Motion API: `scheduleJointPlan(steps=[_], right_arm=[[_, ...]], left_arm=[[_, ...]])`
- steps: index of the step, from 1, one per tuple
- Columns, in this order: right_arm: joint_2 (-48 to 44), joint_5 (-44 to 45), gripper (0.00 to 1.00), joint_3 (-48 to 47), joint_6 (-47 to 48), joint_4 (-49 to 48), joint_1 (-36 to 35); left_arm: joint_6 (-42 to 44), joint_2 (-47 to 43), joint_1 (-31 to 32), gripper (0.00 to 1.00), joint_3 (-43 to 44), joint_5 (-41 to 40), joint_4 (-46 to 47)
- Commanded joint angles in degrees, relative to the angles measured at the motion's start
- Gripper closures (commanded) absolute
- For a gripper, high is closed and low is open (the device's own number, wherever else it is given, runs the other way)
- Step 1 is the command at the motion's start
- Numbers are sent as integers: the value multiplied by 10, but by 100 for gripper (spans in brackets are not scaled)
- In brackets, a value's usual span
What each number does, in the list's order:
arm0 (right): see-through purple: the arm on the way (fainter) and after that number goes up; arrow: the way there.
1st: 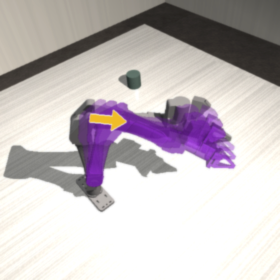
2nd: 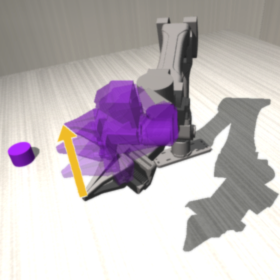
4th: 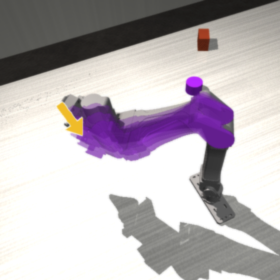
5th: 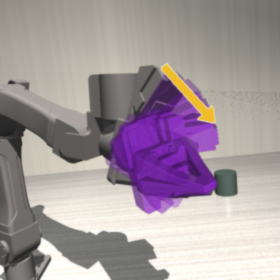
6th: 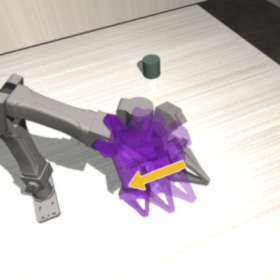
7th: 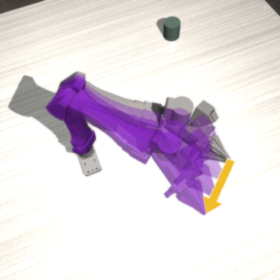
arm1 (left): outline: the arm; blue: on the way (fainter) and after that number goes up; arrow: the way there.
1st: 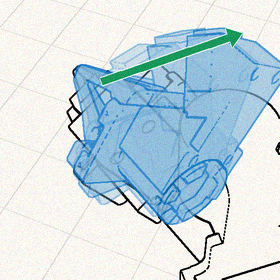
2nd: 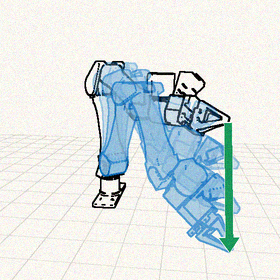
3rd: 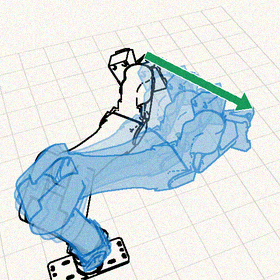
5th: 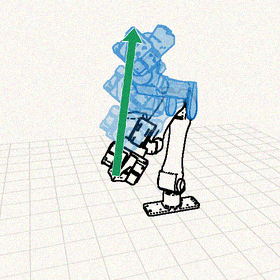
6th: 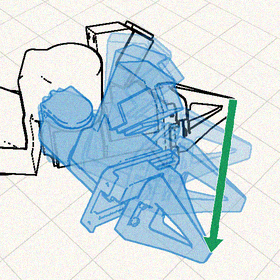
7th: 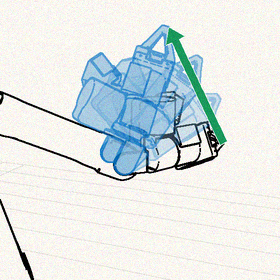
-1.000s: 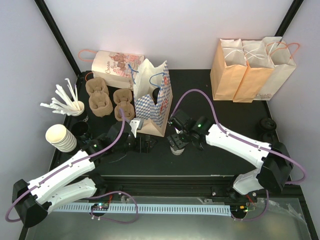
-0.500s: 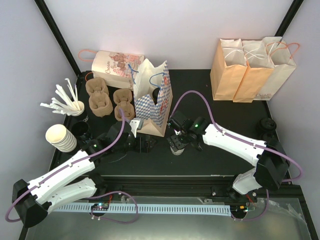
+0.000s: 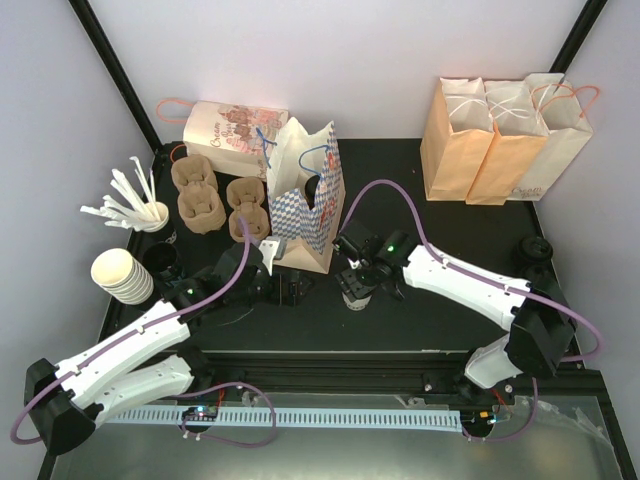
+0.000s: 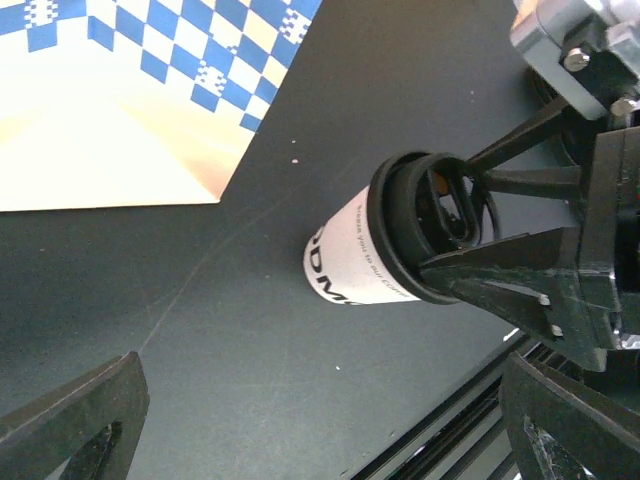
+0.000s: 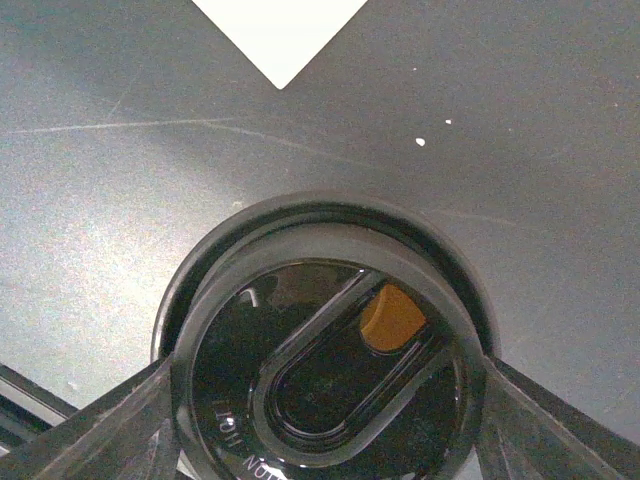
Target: Pack the takeout coffee
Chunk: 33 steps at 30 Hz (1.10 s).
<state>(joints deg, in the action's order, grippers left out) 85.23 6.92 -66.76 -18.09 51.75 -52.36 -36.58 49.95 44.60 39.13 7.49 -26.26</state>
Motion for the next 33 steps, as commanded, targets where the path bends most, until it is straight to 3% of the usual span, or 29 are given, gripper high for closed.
scheduleJointPlan(steps=[1, 7, 13, 16, 22, 26, 33], right_arm=[[-12, 17, 29, -26, 3, 24, 1], [-63, 40, 29, -58, 11, 48, 1], [-111, 60, 32, -139, 31, 71, 1], [-127, 63, 35, -193, 48, 76, 1], [-143, 70, 41, -261, 79, 65, 1], [-170, 75, 41, -255, 89, 43, 1], [-230, 88, 41, -217, 103, 9, 1]], left_arm=[[9, -7, -5, 1, 34, -48, -34], [49, -25, -27, 1, 116, -155, -130], [119, 5, -173, 1, 207, -89, -179], [147, 34, -216, 1, 249, -52, -174], [168, 163, -263, 1, 367, 43, -176], [182, 257, -271, 3, 446, 52, -196], [200, 419, -273, 23, 573, 55, -281]])
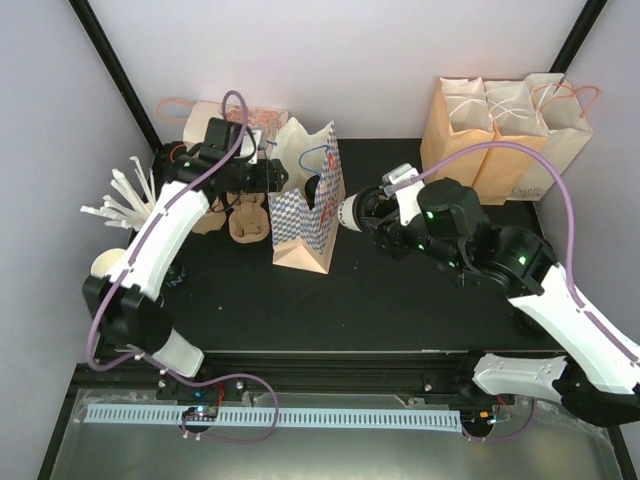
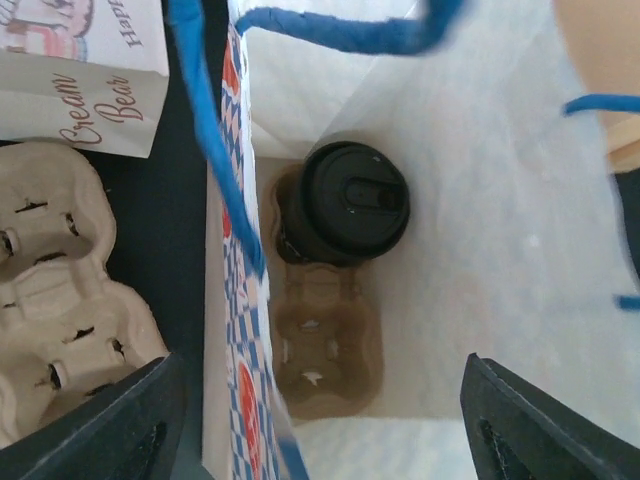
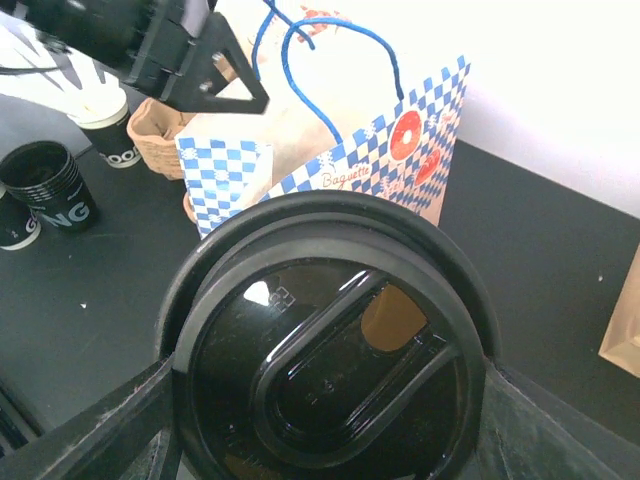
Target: Pack the takeout coffee
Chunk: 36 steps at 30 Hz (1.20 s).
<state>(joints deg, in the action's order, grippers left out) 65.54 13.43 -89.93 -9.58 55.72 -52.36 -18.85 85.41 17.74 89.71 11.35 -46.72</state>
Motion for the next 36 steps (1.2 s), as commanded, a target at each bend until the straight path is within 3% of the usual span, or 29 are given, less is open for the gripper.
scheduleJointPlan(steps=[1, 8, 11, 19, 26, 33, 36], right_arm=[[-41, 27, 42, 19, 20, -34, 1], [-106, 42, 45, 49, 40, -71, 1], [-123, 45, 45, 55, 47, -87, 1], [-152, 83, 45, 61, 88, -141, 1], [-152, 45, 46, 51, 105, -161, 1], [-183, 43, 48, 46, 89, -160, 1], [-194, 37, 49, 43, 87, -146, 1]], left_arm=[[24, 84, -4, 29, 87, 13, -98], [71, 124, 2, 85, 141, 46, -159], [111, 88, 24, 98, 140, 42, -152], [185, -23, 96, 98, 121, -63, -141], [241, -104, 180, 98, 10, -123, -75], [237, -98, 201, 98, 4, -185, -100], [240, -84, 207, 98, 26, -171, -124]])
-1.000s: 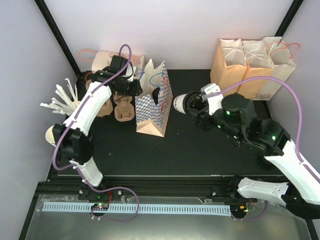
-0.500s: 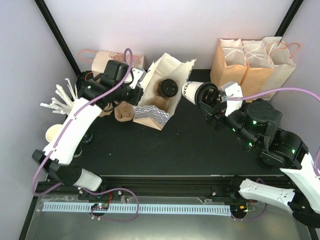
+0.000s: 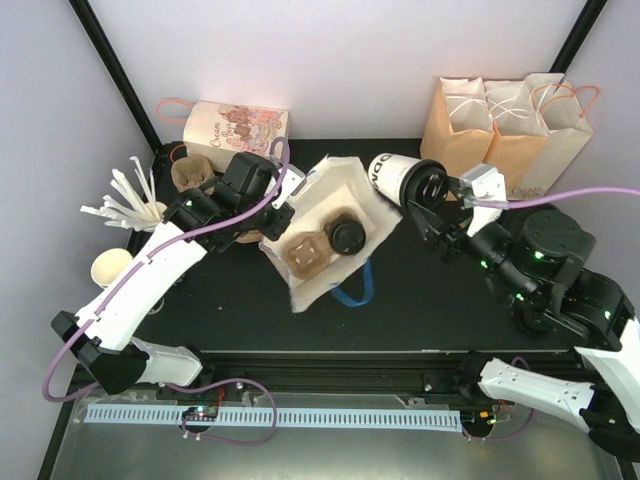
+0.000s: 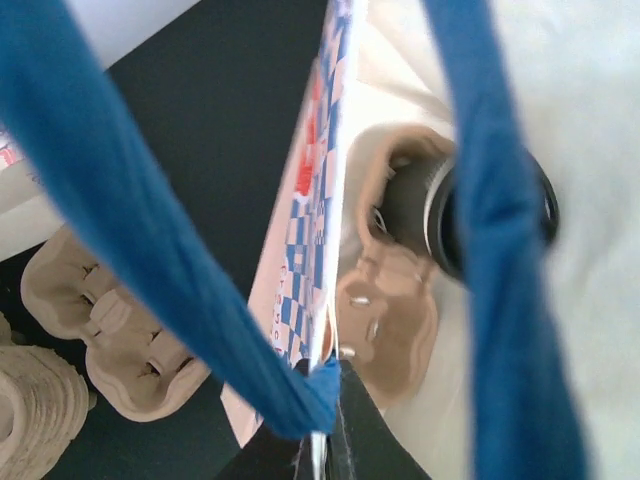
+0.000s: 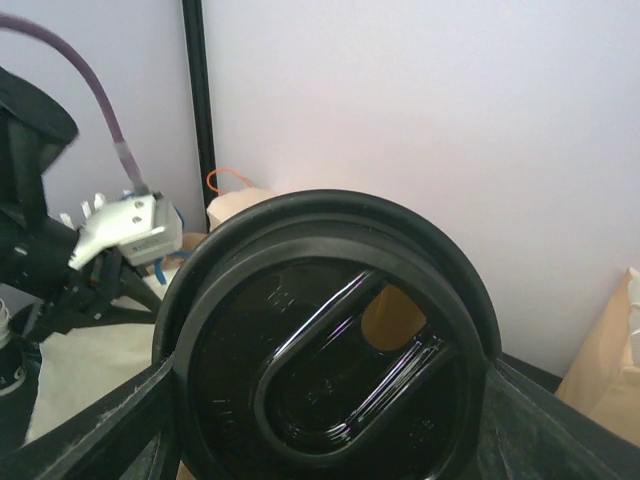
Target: Pack the takeout coffee
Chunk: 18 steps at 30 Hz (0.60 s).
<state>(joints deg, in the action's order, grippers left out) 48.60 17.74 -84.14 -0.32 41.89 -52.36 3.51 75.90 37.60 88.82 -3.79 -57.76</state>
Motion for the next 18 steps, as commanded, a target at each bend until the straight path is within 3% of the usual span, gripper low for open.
scheduleJointPlan(steps=[1, 10, 18], right_arm=[[-25, -17, 50, -17, -5, -2, 1], [28, -229, 52, 4, 12, 70, 0], [-2, -259, 52, 152, -5, 17, 0]], left_arm=[[20, 12, 13, 99, 39, -16, -19], [23, 18, 34, 98, 30, -10, -20], [17, 14, 45, 98, 32, 19, -25]])
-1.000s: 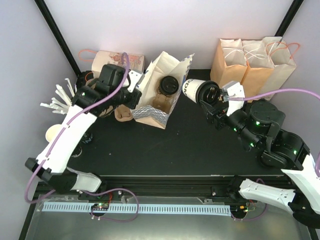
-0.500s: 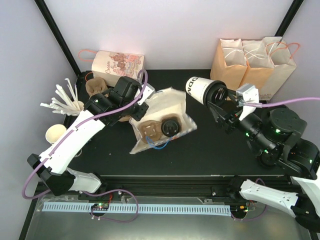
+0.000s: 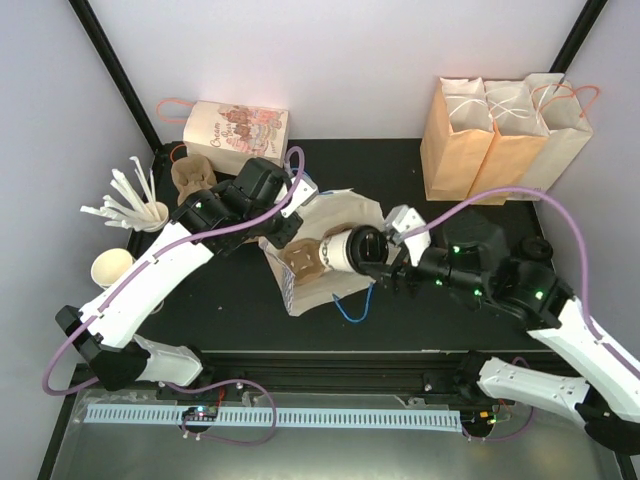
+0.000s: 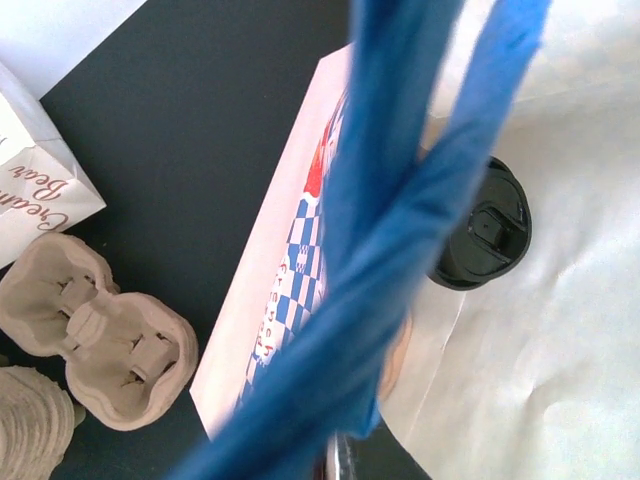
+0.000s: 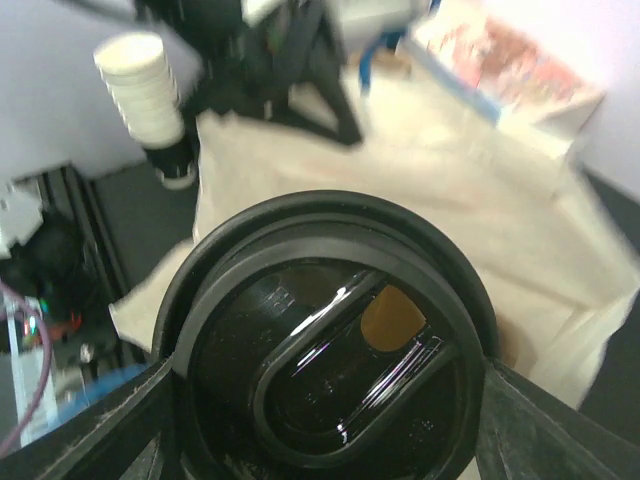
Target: Pack the takeout coffee
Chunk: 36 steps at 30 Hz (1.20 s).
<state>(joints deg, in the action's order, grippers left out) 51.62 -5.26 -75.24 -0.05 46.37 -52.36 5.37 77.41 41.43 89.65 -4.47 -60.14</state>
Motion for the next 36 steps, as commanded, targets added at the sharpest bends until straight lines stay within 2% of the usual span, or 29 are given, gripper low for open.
scheduleJointPlan(steps=[1, 6, 11, 15, 20, 26, 36], right_arm=[[-36, -23, 52, 85, -9, -35, 0], [-40, -24, 54, 153, -38, -43, -9], [-56, -18, 55, 218, -80, -46, -65], [-60, 24, 57, 258, -119, -69, -135], [-48, 112, 57, 268, -142, -83, -178], [-30, 198, 57, 273, -133, -152, -203], [22, 272, 57, 304, -68, -266, -225]], left_arm=[[-4, -2, 7, 98, 23, 38, 1], [-12, -3, 11, 98, 18, 41, 5], [-15, -4, 35, 98, 17, 27, 10], [-15, -3, 70, 98, 13, 13, 23], [-21, 4, 111, 98, 12, -16, 20], [-36, 9, 120, 98, -1, -4, 9], [-48, -15, 124, 97, -28, 29, 20]])
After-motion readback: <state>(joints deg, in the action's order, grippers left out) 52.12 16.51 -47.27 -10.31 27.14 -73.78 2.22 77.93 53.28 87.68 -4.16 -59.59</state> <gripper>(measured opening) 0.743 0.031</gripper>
